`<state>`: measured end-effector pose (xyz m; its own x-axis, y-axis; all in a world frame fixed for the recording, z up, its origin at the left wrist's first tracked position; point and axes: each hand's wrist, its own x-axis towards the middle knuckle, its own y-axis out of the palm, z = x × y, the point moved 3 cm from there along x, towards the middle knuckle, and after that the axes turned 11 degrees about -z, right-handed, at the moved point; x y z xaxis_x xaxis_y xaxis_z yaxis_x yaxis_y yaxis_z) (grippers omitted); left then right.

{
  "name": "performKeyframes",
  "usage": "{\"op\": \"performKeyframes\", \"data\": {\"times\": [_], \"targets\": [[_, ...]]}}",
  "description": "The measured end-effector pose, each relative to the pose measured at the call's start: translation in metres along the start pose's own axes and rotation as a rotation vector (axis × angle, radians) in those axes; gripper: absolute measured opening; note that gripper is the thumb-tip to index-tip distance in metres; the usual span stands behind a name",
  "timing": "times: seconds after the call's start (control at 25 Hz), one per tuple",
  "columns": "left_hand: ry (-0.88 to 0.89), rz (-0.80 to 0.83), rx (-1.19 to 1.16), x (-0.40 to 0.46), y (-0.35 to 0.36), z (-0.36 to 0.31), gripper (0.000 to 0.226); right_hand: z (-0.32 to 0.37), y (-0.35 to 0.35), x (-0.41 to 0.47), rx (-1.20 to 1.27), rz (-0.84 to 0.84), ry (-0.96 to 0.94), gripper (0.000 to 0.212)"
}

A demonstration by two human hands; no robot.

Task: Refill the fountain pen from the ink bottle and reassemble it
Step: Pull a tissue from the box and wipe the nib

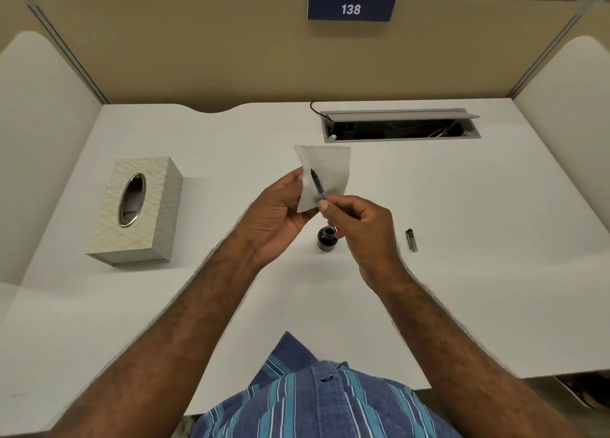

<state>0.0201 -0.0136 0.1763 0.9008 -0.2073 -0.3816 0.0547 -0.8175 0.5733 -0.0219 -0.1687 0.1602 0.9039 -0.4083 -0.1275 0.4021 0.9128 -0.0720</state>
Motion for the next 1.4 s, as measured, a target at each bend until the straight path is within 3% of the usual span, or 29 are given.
{"op": "performKeyframes", "data": {"times": [0.28, 0.72, 0.84, 1.16, 1.4], "targets": [[0.082, -0.102, 0.144, 0.0, 0.014, -0.003, 0.025, 0.006, 0.007, -0.004, -0.04, 0.006, -0.048, 0.01], [0.103, -0.135, 0.091, 0.001, 0.013, -0.005, 0.028, 0.007, 0.008, -0.008, -0.153, -0.017, -0.158, 0.012], [0.12, -0.138, 0.066, 0.003, 0.01, -0.005, 0.027, 0.008, 0.009, -0.012, -0.125, -0.01, -0.146, 0.002], [0.168, -0.205, -0.072, 0.016, 0.0, -0.012, 0.026, 0.0, 0.004, -0.015, -0.094, 0.006, -0.07, 0.008], [0.257, -0.306, 0.151, 0.019, -0.013, -0.022, 0.027, -0.005, -0.009, -0.012, -0.012, -0.036, 0.02, 0.008]]}}
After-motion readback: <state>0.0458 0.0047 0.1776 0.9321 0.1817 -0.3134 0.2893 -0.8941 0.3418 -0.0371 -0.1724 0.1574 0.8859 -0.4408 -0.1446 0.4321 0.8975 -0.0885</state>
